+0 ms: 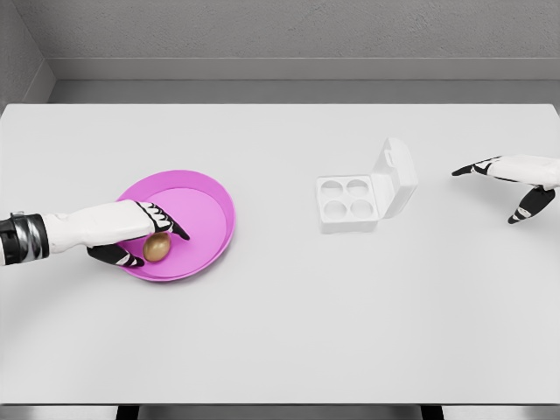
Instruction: Pack egg into the box and close the box lid
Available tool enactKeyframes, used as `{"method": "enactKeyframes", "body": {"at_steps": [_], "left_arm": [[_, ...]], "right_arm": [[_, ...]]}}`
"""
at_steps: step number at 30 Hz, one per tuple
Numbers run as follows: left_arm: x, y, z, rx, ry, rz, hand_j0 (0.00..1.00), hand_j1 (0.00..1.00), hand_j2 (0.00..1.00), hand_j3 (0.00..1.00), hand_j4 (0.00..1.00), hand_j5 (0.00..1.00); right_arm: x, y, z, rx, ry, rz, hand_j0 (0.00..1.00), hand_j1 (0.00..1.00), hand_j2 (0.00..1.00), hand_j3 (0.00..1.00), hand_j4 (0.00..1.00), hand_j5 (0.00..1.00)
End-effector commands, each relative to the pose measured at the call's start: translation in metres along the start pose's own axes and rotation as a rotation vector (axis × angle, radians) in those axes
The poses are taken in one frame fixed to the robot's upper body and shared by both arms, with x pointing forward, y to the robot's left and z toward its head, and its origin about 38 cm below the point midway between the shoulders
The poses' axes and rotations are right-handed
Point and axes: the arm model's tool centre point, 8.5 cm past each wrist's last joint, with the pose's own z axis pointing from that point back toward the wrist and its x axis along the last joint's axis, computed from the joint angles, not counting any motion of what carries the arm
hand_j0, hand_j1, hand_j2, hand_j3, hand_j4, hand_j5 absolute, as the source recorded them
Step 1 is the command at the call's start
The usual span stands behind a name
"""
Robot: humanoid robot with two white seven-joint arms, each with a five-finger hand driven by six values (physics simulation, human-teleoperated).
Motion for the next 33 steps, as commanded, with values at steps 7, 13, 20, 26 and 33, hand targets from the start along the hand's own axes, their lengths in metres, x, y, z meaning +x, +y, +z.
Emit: {"method": "enactKeyframes", "body": {"at_steps": [7, 13, 20, 26, 33], "left_arm": [[-0.0001, -0.0004, -0.0012, 0.005, -0.002, 0.01, 0.82, 0.82, 0.82, 0.82, 0.82, 0.82], [-0.0006, -0.0012, -0.0018, 0.006, -0.002, 0.015, 0.83, 0.83, 0.83, 0.83, 0.83, 0.83], [-0.0017, -0.0019, -0.0015, 0.006, 0.0, 0.019, 0.83, 0.83, 0.83, 0.83, 0.83, 0.83], [-0.0033, -0.0046, -0.004, 0.008, 0.001, 0.032, 0.82, 0.82, 0.82, 0.82, 0.82, 0.82], [-0.0021, -0.0024, -0.0037, 0.016, -0.005, 0.035, 0.42, 0.42, 0.42, 0.42, 0.42, 0.42]], "right_arm": [[-0.0012, -0.0004, 0.0015, -0.004, 0.003, -0.006, 1.0, 1.0, 1.0, 1.0, 1.0, 1.0], [-0.0008, -0.0007, 0.0013, -0.004, 0.002, -0.005, 1.0, 1.0, 1.0, 1.0, 1.0, 1.0], [-0.0026, -0.0006, 0.0031, -0.005, 0.007, -0.007, 1.0, 1.0, 1.0, 1.0, 1.0, 1.0], [-0.0034, -0.0004, 0.004, -0.004, 0.01, -0.007, 1.0, 1.0, 1.0, 1.0, 1.0, 1.0], [-0.0034, -0.0004, 0.004, -0.004, 0.01, -0.007, 1.0, 1.0, 1.0, 1.0, 1.0, 1.0]]}}
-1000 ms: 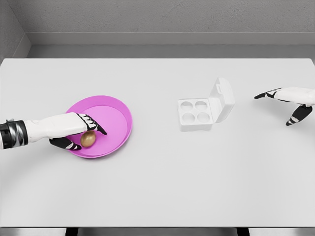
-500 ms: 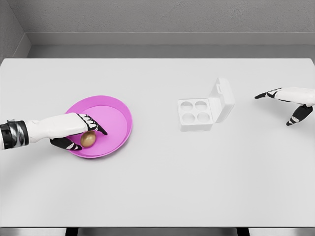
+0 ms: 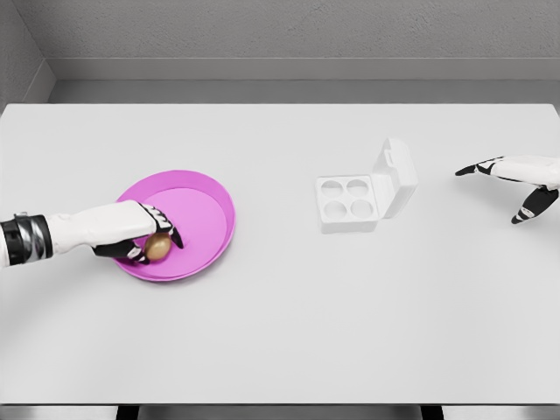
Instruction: Pack egg into the box and close the box lid
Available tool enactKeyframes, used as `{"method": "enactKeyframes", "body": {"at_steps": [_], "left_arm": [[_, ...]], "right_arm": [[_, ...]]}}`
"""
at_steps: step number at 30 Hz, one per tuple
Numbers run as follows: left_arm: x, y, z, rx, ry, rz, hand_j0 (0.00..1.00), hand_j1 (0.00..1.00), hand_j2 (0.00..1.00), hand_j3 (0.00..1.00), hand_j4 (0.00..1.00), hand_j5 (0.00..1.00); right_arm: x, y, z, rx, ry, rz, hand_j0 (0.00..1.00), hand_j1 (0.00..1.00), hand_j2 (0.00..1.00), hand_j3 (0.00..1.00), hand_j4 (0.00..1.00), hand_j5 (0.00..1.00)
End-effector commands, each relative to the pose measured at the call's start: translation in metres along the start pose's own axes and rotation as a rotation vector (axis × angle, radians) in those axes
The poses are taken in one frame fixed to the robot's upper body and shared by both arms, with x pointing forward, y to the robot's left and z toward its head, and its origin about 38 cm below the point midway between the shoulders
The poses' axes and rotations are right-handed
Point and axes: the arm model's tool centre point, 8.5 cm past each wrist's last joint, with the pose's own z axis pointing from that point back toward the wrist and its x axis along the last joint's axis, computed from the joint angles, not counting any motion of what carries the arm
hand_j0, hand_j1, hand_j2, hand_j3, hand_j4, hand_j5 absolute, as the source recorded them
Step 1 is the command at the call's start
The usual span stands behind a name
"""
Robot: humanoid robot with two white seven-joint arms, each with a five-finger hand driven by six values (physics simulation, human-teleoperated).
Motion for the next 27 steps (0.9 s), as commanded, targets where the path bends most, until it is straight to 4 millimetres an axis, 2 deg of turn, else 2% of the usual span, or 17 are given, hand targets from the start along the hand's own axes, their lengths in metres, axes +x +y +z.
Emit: {"method": "enactKeyframes", "body": {"at_steps": [1, 9, 18, 23, 27], "left_arm": [[0.0, 0.0, 0.0, 0.003, -0.002, 0.007, 0.42, 0.42, 0.42, 0.42, 0.42, 0.42], [0.004, 0.003, 0.001, 0.02, -0.022, 0.019, 0.35, 0.35, 0.35, 0.35, 0.35, 0.35], [0.017, 0.019, 0.001, 0.061, -0.073, 0.009, 0.32, 0.32, 0.32, 0.32, 0.32, 0.32], [0.025, 0.03, -0.012, 0.103, -0.108, 0.001, 0.32, 0.32, 0.32, 0.32, 0.32, 0.32], [0.032, 0.031, -0.024, 0.125, -0.14, 0.014, 0.32, 0.32, 0.32, 0.32, 0.32, 0.32]], "right_arm": [[0.0, -0.001, 0.001, -0.005, 0.0, -0.004, 1.0, 1.0, 1.0, 1.0, 1.0, 1.0], [0.0, -0.001, 0.001, -0.005, 0.0, -0.004, 1.0, 1.0, 1.0, 1.0, 1.0, 1.0], [0.0, -0.001, 0.0, -0.005, -0.002, -0.004, 1.0, 1.0, 1.0, 1.0, 1.0, 1.0], [0.001, -0.001, 0.0, -0.006, -0.004, -0.002, 1.0, 1.0, 1.0, 1.0, 1.0, 1.0], [0.001, -0.002, 0.0, -0.007, -0.004, -0.001, 1.0, 1.0, 1.0, 1.0, 1.0, 1.0]]}}
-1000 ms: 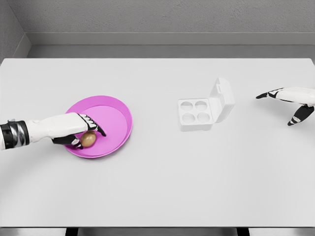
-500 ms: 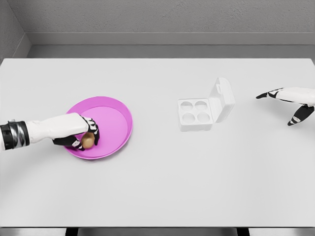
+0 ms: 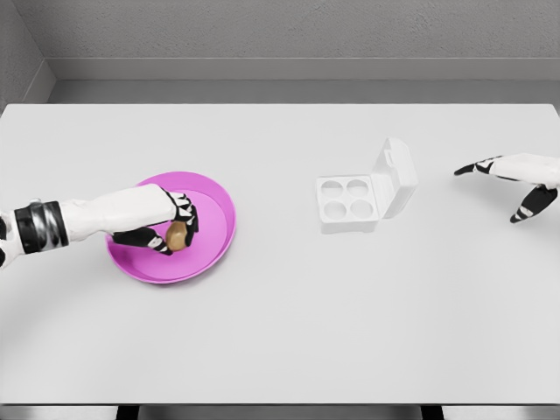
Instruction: Pack egg into the box and close the box lid
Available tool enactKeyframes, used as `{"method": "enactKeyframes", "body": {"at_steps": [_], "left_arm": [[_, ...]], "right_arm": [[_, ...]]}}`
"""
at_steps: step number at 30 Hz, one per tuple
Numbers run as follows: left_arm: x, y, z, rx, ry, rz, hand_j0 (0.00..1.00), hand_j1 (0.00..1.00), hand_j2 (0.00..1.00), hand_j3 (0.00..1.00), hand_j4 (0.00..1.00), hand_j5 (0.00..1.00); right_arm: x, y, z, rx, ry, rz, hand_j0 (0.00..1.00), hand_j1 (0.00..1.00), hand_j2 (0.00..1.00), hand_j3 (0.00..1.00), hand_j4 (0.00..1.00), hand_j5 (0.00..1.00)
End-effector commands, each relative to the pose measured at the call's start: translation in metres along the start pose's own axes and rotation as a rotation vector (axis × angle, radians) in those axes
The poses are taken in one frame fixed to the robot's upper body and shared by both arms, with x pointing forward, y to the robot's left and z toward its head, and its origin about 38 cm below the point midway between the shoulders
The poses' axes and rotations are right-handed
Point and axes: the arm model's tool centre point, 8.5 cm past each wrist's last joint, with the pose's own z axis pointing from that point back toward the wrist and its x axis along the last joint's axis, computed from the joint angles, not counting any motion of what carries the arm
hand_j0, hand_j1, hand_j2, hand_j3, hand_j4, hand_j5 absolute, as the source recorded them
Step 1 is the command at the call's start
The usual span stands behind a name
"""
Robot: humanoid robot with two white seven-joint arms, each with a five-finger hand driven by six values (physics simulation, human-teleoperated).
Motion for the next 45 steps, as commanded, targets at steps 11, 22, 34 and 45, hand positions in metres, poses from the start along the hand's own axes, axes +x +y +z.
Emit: {"method": "enactKeyframes", "body": {"at_steps": [11, 22, 34, 45], "left_arm": [[0.014, 0.004, -0.022, 0.098, -0.099, 0.093, 0.31, 0.31, 0.31, 0.31, 0.31, 0.31], [0.021, 0.015, -0.04, 0.139, -0.141, 0.095, 0.31, 0.31, 0.31, 0.31, 0.31, 0.31], [0.027, 0.026, -0.059, 0.18, -0.18, 0.101, 0.31, 0.31, 0.31, 0.31, 0.31, 0.31], [0.029, 0.033, -0.085, 0.234, -0.222, 0.151, 0.3, 0.3, 0.3, 0.3, 0.3, 0.3]], "right_arm": [[-0.006, -0.002, 0.007, -0.004, 0.019, -0.005, 1.0, 1.0, 1.0, 1.0, 1.0, 1.0], [-0.007, -0.006, 0.011, -0.01, 0.024, 0.0, 1.0, 1.0, 1.0, 1.0, 1.0, 1.0], [-0.006, -0.006, 0.01, -0.009, 0.02, 0.002, 1.0, 1.0, 1.0, 1.0, 1.0, 1.0], [-0.005, -0.006, 0.011, -0.01, 0.02, 0.005, 1.0, 1.0, 1.0, 1.0, 1.0, 1.0]]}}
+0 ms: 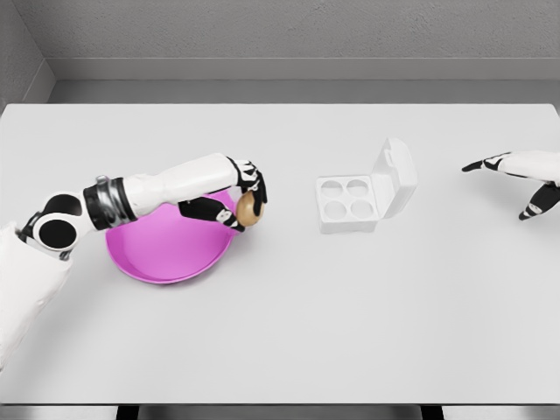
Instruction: Pack egg into the box and close the box lid
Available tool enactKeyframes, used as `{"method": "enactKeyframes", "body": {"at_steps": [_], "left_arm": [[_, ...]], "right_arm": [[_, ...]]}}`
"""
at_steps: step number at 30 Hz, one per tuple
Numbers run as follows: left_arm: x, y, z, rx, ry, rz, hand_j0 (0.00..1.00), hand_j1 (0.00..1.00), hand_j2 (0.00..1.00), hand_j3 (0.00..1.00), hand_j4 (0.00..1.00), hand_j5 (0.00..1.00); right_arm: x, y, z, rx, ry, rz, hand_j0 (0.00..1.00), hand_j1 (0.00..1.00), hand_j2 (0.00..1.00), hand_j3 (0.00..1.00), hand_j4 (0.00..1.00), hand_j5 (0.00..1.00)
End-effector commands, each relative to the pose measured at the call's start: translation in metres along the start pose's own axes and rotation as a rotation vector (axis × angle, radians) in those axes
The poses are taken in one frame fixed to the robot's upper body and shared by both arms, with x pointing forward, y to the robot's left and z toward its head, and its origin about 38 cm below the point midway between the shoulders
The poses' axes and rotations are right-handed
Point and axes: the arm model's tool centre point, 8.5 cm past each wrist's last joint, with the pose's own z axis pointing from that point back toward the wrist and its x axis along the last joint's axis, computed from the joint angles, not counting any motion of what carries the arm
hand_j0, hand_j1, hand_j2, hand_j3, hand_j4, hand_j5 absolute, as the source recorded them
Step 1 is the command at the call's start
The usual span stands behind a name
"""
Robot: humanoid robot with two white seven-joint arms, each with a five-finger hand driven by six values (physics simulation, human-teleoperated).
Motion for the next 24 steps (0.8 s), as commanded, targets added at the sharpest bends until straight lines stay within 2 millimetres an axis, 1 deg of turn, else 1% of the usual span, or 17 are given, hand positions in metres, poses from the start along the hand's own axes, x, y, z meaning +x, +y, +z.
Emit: {"method": "enactKeyframes", "body": {"at_steps": [1, 4, 7, 11, 24], "left_arm": [[-0.001, -0.003, -0.006, 0.018, -0.01, 0.03, 0.3, 0.3, 0.3, 0.3, 0.3, 0.3], [-0.002, -0.002, -0.008, 0.021, -0.01, 0.033, 0.3, 0.3, 0.3, 0.3, 0.3, 0.3], [0.001, -0.004, -0.017, 0.037, -0.032, 0.048, 0.3, 0.3, 0.3, 0.3, 0.3, 0.3], [-0.003, -0.008, -0.021, 0.043, -0.028, 0.07, 0.3, 0.3, 0.3, 0.3, 0.3, 0.3], [-0.003, -0.008, -0.055, 0.085, -0.067, 0.124, 0.3, 0.3, 0.3, 0.3, 0.3, 0.3]], "right_arm": [[0.0, -0.001, 0.001, -0.004, 0.001, -0.005, 1.0, 1.0, 1.0, 1.0, 1.0, 1.0], [0.0, 0.0, 0.001, -0.003, 0.0, -0.005, 1.0, 1.0, 1.0, 1.0, 1.0, 1.0], [0.0, -0.001, 0.001, -0.004, 0.001, -0.005, 1.0, 1.0, 1.0, 1.0, 1.0, 1.0], [0.0, -0.001, 0.001, -0.005, -0.001, -0.004, 1.0, 1.0, 1.0, 1.0, 1.0, 1.0], [0.0, -0.001, 0.0, -0.004, -0.001, -0.002, 1.0, 1.0, 1.0, 1.0, 1.0, 1.0]]}}
